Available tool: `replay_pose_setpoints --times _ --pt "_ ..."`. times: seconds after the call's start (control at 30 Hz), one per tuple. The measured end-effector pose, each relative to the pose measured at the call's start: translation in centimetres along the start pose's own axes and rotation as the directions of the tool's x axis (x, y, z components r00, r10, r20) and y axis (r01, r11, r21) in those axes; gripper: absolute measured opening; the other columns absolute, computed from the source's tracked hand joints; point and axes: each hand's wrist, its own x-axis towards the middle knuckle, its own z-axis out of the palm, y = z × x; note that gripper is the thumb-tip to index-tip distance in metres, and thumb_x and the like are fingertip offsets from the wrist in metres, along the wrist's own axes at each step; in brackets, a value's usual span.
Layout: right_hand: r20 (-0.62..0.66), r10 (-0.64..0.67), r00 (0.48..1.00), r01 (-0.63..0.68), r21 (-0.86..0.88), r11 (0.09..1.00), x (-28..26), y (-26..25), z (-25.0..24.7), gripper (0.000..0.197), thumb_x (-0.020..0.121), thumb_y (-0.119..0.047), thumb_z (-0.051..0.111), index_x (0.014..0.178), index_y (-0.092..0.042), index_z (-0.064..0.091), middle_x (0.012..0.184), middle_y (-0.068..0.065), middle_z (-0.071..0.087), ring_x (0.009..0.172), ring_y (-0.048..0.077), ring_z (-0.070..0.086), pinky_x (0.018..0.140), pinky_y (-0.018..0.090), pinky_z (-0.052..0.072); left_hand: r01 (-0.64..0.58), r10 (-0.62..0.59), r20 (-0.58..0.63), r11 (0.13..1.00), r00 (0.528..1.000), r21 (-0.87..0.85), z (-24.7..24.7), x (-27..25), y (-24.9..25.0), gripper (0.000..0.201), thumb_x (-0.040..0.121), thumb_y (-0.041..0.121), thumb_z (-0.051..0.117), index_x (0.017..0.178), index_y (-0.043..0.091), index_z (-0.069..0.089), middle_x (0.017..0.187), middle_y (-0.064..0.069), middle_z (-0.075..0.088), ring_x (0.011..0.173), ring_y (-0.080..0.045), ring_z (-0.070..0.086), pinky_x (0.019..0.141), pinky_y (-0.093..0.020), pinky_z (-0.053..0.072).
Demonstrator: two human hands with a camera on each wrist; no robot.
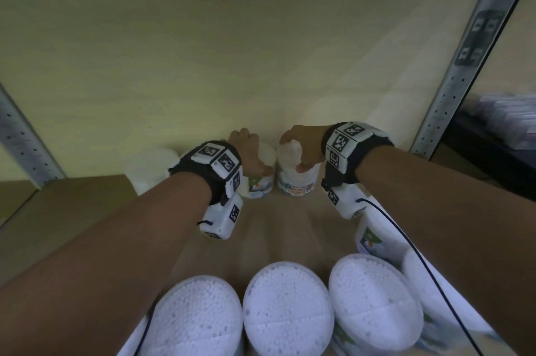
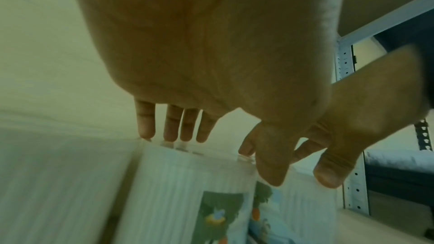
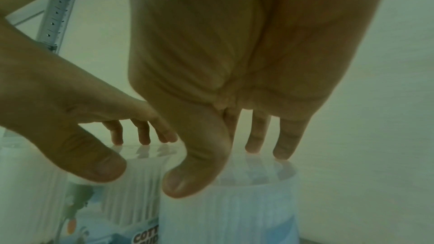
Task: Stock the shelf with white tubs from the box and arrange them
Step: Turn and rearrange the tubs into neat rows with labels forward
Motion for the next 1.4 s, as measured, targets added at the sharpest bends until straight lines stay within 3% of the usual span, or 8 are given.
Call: replay_pose_setpoints --times 0.23,0.43,0.57,0.67,0.73,0.97,1.23,1.4 --pt "0.001 0.002 1.000 -0.002 0.017 1.000 0.0 0.0 0.0 0.079 0.083 -0.028 0.071 0.148 -0.018 0.028 0.153 0.007 0.027 0.138 0.028 0.036 0.110 0.041 0.037 -0.028 0.029 0.073 0.999 0.997 -0.015 -0.6 0.0 0.1 0.074 0.087 0.039 0.064 0.146 0.013 0.028 0.147 -0.008 0.028 0.137 -0.027 0.027 0.107 -0.036 0.031" --pt "0.005 0.010 1.000 -0.010 0.006 1.000 0.2 0.1 0.1 0.079 0.084 -0.029 0.071 0.149 -0.019 0.027 0.153 0.006 0.027 0.139 0.029 0.036 0.110 0.041 0.036 -0.066 0.084 0.153 0.991 0.985 -0.120 -1.0 0.2 0.0 0.072 0.086 0.007 0.060 0.148 0.019 0.025 0.152 -0.007 0.025 0.139 -0.027 0.027 0.107 -0.035 0.035" --pt "0.014 0.016 1.000 -0.016 0.000 1.000 0.3 0.0 0.1 0.078 0.084 -0.028 0.070 0.149 -0.019 0.026 0.153 0.006 0.025 0.139 0.028 0.035 0.110 0.040 0.037 -0.039 0.054 0.087 0.985 0.995 -0.169 -0.9 0.3 0.0 0.073 0.085 0.027 0.067 0.146 0.020 0.028 0.151 -0.005 0.024 0.140 -0.027 0.024 0.111 -0.041 0.033" --pt "0.020 0.016 1.000 -0.016 0.000 1.000 0.4 0.0 0.1 0.079 0.084 -0.028 0.070 0.149 -0.019 0.026 0.154 0.006 0.025 0.139 0.028 0.035 0.110 0.040 0.037 -0.002 0.001 -0.012 0.996 1.000 -0.090 -0.6 0.3 -0.2 0.073 0.086 0.054 0.057 0.143 0.015 0.033 0.147 -0.010 0.028 0.137 -0.031 0.028 0.109 -0.044 0.033" --pt "0.015 0.017 1.000 -0.017 0.002 1.000 0.4 0.0 0.1 0.079 0.083 -0.028 0.071 0.148 -0.019 0.026 0.153 0.006 0.026 0.138 0.028 0.036 0.110 0.041 0.038 0.028 -0.028 -0.020 0.999 0.999 -0.025 -0.4 0.5 -0.4 0.077 0.086 0.062 0.050 0.142 0.012 0.035 0.145 -0.013 0.031 0.135 -0.033 0.029 0.107 -0.046 0.034" --pt "0.009 0.020 1.000 -0.020 0.015 1.000 0.5 0.2 0.2 0.081 0.082 -0.029 0.072 0.148 -0.020 0.027 0.152 0.006 0.027 0.137 0.028 0.038 0.111 0.043 0.037 0.023 -0.024 0.034 0.999 0.999 0.022 -0.7 0.5 -0.3 0.075 0.088 0.057 0.052 0.143 0.009 0.035 0.145 -0.017 0.032 0.135 -0.034 0.031 0.106 -0.043 0.034" --pt "0.002 0.006 1.000 -0.006 0.024 1.000 0.5 0.4 0.2 0.078 0.083 -0.028 0.072 0.148 -0.020 0.028 0.153 0.005 0.027 0.137 0.028 0.038 0.110 0.042 0.038 -0.089 0.086 0.143 0.996 0.986 0.014 -1.8 0.1 -0.2 0.072 0.093 0.035 0.057 0.151 0.012 0.021 0.156 -0.010 0.021 0.140 -0.028 0.033 0.112 -0.036 0.034" --pt "-0.003 -0.017 1.000 0.017 0.037 0.999 0.6 0.5 0.2 0.080 0.081 -0.027 0.073 0.147 -0.018 0.029 0.152 0.006 0.030 0.135 0.027 0.040 0.106 0.038 0.039 -0.109 0.105 0.142 0.994 0.984 0.017 -1.8 -0.1 -0.3 0.072 0.093 0.034 0.056 0.151 0.011 0.021 0.156 -0.010 0.021 0.141 -0.027 0.032 0.113 -0.036 0.032"
